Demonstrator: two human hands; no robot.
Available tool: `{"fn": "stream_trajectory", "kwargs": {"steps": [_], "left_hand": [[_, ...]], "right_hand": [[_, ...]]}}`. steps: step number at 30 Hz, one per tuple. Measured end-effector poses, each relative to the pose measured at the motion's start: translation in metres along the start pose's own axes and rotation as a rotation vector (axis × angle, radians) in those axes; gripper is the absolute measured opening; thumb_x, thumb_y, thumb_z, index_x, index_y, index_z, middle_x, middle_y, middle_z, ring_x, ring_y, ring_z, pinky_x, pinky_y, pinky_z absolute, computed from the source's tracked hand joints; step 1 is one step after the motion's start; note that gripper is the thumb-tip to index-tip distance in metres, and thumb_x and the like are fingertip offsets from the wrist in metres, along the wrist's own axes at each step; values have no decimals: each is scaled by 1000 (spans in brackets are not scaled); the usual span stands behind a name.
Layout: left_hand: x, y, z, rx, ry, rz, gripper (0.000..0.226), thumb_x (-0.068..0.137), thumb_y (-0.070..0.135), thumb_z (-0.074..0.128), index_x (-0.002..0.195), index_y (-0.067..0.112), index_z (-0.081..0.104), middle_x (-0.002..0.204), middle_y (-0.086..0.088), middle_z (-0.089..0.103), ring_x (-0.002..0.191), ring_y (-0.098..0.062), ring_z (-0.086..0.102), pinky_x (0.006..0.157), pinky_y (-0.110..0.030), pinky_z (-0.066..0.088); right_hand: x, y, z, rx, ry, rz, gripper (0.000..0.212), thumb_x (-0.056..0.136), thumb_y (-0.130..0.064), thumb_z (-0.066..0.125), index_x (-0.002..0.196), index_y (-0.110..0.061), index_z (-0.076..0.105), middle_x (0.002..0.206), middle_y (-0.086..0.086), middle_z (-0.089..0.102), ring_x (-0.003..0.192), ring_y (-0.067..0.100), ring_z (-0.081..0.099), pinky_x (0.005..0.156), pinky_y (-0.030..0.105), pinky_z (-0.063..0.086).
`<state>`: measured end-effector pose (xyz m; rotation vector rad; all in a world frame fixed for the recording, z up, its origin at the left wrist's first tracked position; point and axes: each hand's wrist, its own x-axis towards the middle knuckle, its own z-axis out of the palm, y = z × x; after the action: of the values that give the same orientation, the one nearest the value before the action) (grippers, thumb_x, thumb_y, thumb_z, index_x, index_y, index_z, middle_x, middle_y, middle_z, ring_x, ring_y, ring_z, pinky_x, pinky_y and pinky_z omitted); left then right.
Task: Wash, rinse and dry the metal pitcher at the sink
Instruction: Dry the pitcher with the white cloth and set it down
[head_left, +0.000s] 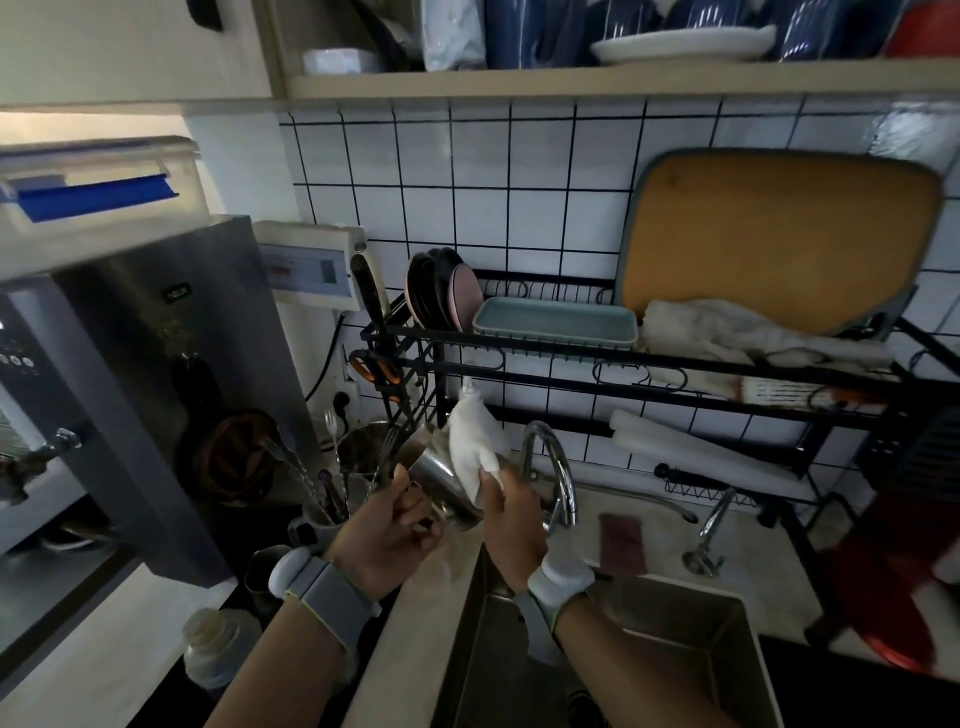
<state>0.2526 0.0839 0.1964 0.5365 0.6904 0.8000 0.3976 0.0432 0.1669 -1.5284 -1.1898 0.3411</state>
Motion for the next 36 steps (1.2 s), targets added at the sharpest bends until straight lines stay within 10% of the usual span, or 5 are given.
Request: {"fn": "stream_trajectory", "kwargs": {"steps": [12,19,36], "left_hand": [[-2,-2,-1,96,-17,6,50,97,45,40,54,20,32,42,4,25,40,-12,27,54,-29,39],[-10,-1,-3,113,-13,5,47,97,45,41,58,21,31,46,4,22,44,-11,25,57,-28,37],[-25,15,-29,-4,-86,13,48,98,45,38,57,22,28,42,6,15,31,-10,31,58,-26,32]], "right_hand": [[-6,-19,7,-45,-69,-177,41,98,-6,42,139,-7,47,145,5,49,136,14,42,114,21,30],[1,-15,7,3,-10,113,30,102,-21,41,120,-8,60,102,14,69,95,24,64,84,38,51],[-1,-5,10,-111,50,253,25,100,-19,43,97,-1,60,89,18,66,85,31,64,68,28,37]]}}
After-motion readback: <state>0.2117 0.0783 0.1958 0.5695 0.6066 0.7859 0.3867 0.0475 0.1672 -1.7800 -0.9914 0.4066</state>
